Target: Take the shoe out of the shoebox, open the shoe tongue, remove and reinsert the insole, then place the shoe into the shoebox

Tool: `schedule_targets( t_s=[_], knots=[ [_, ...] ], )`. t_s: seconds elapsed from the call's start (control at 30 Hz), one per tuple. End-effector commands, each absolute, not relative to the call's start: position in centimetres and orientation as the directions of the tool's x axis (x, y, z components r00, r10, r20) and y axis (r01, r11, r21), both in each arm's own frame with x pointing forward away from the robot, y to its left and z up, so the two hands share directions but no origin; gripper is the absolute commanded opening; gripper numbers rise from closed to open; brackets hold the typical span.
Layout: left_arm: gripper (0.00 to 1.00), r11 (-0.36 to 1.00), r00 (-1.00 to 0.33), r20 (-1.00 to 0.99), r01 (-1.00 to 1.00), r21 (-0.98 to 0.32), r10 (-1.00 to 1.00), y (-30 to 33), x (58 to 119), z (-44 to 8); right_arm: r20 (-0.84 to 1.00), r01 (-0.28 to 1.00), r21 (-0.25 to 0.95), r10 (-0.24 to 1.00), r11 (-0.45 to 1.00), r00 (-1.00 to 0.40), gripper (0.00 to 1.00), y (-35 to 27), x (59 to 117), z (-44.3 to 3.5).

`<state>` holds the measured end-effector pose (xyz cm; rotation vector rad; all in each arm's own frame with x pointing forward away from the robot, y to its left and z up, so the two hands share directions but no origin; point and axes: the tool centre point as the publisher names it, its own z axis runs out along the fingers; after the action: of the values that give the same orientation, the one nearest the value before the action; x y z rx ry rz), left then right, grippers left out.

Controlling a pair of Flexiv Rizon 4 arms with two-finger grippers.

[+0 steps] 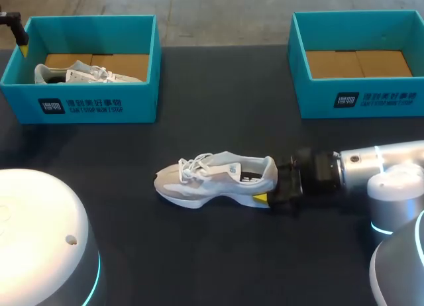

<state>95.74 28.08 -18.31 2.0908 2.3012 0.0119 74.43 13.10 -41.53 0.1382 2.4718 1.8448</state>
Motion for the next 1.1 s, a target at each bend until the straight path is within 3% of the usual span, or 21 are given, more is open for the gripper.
schedule_targets(
  t_s=[0.03, 1.1],
  knots=[
    [1.0, 0.095, -0.095, -0.017, 0.995, 0.03, 0.995, 28.1, 95.6, -18.3, 0.011, 0.037, 0.957, 0.089, 0.287, -0.996, 0.0, 13.0, 74.0, -41.5],
    [1.0, 0.095, -0.095, -0.017, 0.995, 0.03, 0.995, 28.1, 95.6, -18.3, 0.002, 0.02, 0.956, 0.063, 0.294, -0.998, 0.0, 13.5, 73.4, -41.9]
  ],
)
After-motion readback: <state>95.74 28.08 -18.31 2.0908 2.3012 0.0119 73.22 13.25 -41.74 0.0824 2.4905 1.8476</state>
